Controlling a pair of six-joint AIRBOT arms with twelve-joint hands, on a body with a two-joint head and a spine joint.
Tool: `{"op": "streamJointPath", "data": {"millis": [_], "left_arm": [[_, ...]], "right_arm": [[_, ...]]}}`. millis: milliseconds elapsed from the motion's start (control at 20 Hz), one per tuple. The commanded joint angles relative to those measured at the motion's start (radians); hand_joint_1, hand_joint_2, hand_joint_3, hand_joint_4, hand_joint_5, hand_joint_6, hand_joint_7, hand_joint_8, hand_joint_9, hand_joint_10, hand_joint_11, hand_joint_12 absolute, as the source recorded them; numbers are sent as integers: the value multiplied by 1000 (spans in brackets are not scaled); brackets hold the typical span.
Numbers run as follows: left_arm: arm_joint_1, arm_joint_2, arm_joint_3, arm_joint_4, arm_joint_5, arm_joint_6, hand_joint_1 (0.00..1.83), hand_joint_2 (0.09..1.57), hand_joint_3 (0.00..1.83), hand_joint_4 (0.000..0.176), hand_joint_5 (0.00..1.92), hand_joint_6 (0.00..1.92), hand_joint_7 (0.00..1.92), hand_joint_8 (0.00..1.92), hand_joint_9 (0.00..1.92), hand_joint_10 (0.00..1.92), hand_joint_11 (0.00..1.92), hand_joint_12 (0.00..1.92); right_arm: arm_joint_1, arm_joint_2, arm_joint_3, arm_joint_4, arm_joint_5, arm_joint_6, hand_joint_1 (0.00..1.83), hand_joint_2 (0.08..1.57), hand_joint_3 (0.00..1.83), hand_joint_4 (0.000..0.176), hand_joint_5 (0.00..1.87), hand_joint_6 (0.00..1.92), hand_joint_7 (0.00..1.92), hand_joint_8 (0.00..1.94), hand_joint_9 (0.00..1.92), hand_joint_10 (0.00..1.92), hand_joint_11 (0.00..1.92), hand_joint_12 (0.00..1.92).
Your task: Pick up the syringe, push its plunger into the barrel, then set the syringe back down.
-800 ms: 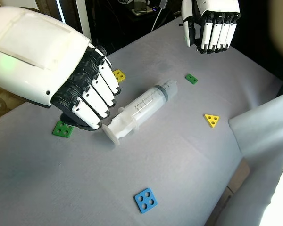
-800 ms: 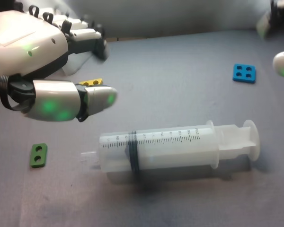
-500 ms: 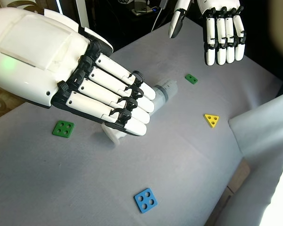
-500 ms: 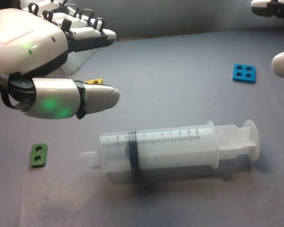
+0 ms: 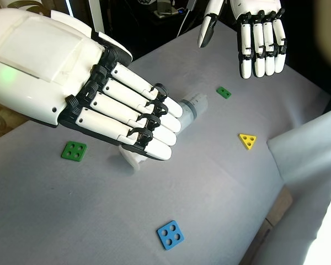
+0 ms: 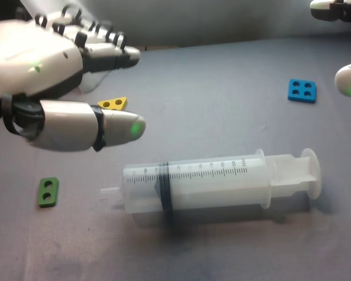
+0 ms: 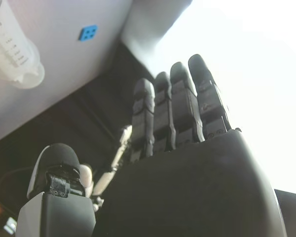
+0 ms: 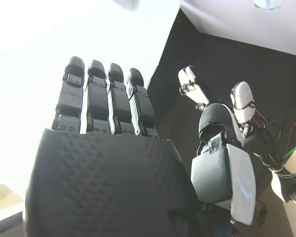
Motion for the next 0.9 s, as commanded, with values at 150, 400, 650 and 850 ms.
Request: {"op": "streamJointPath", "data": {"millis": [150, 400, 650, 850], "left_arm": [[-41, 13, -38, -172, -89, 149, 174, 1168, 0, 0, 240, 1, 183, 2, 166, 3, 0, 434], [-66, 15, -49, -479, -22, 448, 540, 1024, 0, 0, 94, 0, 55, 0, 51, 0, 0, 273], [-126, 23, -81, -642, -44, 675, 984, 942, 0, 0, 55, 7, 0, 0, 0, 0, 0, 181], [-35, -30, -128, -664, -124, 650, 1086, 909, 0, 0, 47, 1, 3, 0, 25, 2, 0, 364]], "right_arm": [[14, 1, -5, 9, 79, 1, 0, 1193, 7, 0, 171, 2, 102, 0, 60, 1, 0, 176], [14, 2, -5, 9, 79, 0, 0, 1190, 1, 0, 155, 5, 95, 3, 56, 3, 0, 120], [15, 0, -6, 9, 78, -1, 0, 1182, 0, 0, 167, 5, 107, 4, 62, 4, 0, 128], [19, 1, -8, 9, 77, -2, 0, 1177, 0, 0, 174, 4, 121, 4, 77, 6, 0, 169]]}}
